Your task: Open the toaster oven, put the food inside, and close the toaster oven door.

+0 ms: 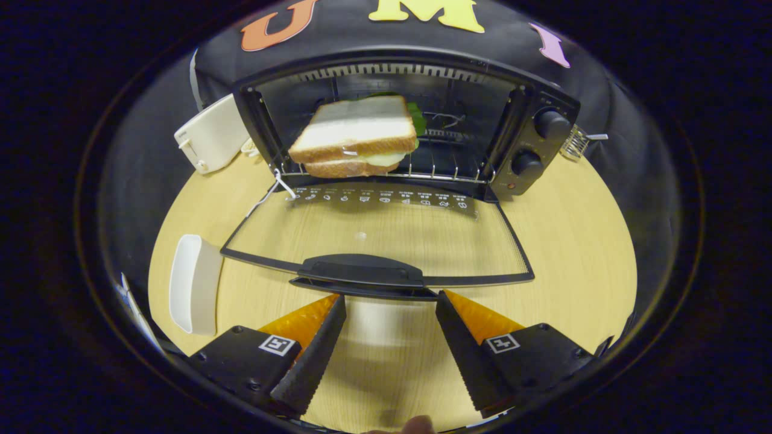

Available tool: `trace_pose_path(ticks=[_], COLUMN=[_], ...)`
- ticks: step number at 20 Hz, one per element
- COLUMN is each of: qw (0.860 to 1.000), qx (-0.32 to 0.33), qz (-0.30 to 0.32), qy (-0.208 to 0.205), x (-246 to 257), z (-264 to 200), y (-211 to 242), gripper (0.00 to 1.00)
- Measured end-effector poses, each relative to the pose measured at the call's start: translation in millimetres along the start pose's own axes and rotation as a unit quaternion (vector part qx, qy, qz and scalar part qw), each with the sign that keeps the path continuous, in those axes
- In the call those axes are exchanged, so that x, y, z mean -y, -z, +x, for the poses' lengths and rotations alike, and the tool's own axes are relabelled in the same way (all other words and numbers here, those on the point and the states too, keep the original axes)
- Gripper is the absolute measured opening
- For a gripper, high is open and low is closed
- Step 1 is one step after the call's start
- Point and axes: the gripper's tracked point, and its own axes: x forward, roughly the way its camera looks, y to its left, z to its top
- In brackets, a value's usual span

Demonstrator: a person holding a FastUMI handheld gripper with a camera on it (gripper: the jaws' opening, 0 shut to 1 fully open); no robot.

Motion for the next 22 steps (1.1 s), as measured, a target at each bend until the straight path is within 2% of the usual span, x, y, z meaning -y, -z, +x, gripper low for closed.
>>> trace_pose_path(ticks=[7, 22], qw=[0.999, 0.988], qx=[0.050, 0.149], qz=[0.011, 0.027], qy=[-0.010, -0.030], x=[3, -7], z=[-43, -96], y=[-31, -121], gripper=[0.99, 0.99])
